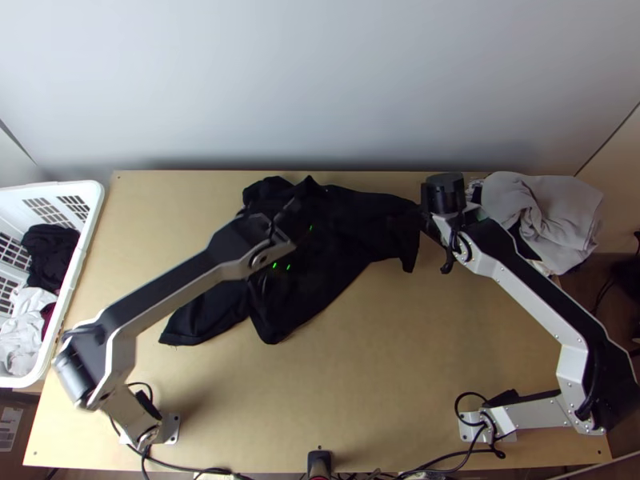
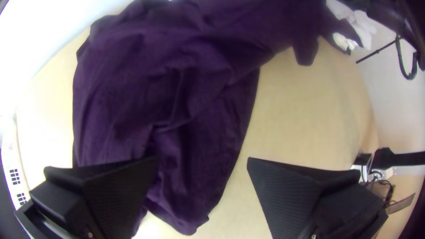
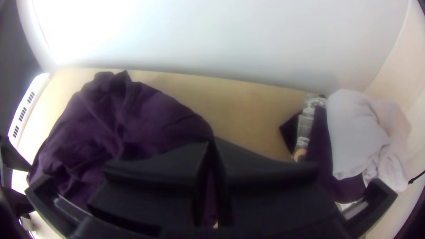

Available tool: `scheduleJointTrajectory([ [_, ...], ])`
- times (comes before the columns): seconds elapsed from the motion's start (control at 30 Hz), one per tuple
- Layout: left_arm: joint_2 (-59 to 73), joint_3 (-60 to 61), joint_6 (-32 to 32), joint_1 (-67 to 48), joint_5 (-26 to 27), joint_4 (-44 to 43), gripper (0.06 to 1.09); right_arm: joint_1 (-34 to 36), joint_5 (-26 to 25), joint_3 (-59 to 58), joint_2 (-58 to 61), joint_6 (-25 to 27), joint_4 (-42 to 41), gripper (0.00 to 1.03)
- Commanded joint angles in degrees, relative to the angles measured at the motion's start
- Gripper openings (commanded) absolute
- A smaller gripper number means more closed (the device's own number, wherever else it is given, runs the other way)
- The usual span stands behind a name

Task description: Fold the t-shirt

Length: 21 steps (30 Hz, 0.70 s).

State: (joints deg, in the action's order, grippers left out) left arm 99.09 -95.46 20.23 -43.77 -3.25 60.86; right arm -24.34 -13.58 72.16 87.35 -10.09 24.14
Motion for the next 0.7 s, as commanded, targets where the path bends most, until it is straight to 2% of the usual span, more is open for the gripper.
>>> scheduleJointTrajectory([
  [0.0, -7.33, 13.02, 2.80, -5.36, -4.05, 1.63, 1.03, -1.41, 0.49, -1.67, -3.24, -1.51, 1.79, 0.03],
  [0.3, -10.23, 25.15, 3.68, -9.41, -13.10, -6.19, 1.03, -2.12, 0.49, -3.78, -7.72, -1.34, 4.86, 0.03],
  [0.67, -8.21, 33.06, 2.89, -11.25, -14.24, -14.10, 1.03, -1.94, 0.40, -3.08, -9.04, -1.43, 8.20, 0.03],
])
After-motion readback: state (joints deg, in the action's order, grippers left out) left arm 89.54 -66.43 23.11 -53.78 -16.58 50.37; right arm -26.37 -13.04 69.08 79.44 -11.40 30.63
